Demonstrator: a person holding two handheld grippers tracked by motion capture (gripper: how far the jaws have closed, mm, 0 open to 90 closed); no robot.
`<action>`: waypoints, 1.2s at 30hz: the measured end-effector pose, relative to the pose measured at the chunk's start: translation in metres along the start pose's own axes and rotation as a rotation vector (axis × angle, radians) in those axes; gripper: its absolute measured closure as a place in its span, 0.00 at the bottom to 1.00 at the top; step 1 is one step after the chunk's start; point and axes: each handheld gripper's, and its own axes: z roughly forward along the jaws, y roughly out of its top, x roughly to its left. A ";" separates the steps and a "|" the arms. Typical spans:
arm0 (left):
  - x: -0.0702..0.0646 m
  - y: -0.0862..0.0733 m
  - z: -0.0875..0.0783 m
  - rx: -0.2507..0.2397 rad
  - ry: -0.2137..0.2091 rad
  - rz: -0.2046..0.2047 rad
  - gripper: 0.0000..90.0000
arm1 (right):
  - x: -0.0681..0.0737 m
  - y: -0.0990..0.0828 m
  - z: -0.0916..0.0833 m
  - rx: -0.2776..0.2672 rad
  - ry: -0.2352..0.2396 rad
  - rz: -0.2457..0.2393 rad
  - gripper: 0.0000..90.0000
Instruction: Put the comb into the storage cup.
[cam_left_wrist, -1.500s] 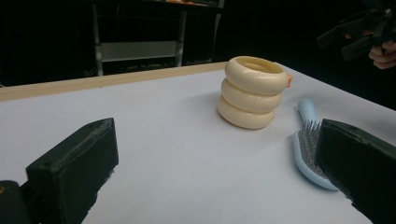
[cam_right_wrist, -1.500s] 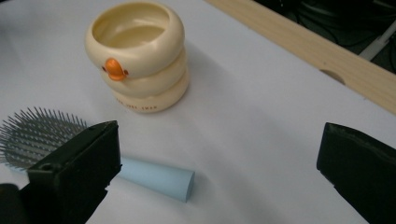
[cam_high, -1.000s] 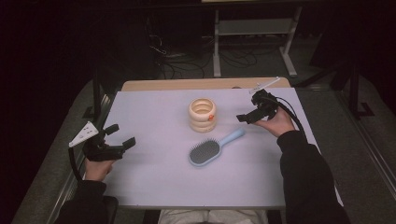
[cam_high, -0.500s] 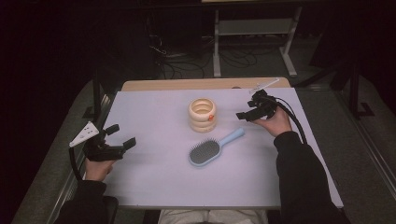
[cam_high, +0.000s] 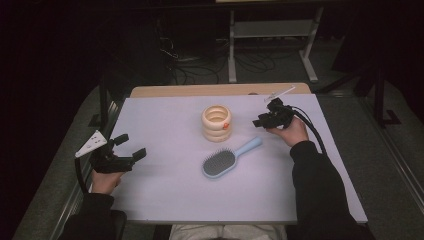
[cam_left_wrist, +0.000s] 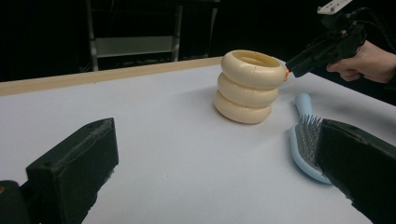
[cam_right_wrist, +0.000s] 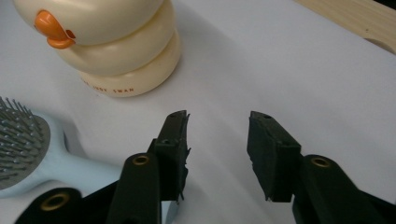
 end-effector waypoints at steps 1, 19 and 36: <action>0.000 0.000 0.000 0.001 -0.002 0.000 0.00 | 0.000 0.000 0.000 0.000 0.000 0.000 0.68; -0.001 0.000 0.001 0.004 -0.004 0.006 0.00 | 0.002 -0.006 0.021 0.088 0.073 0.004 0.99; -0.001 0.000 0.001 0.008 -0.006 0.011 0.00 | 0.009 -0.014 0.033 0.147 0.096 -0.009 0.99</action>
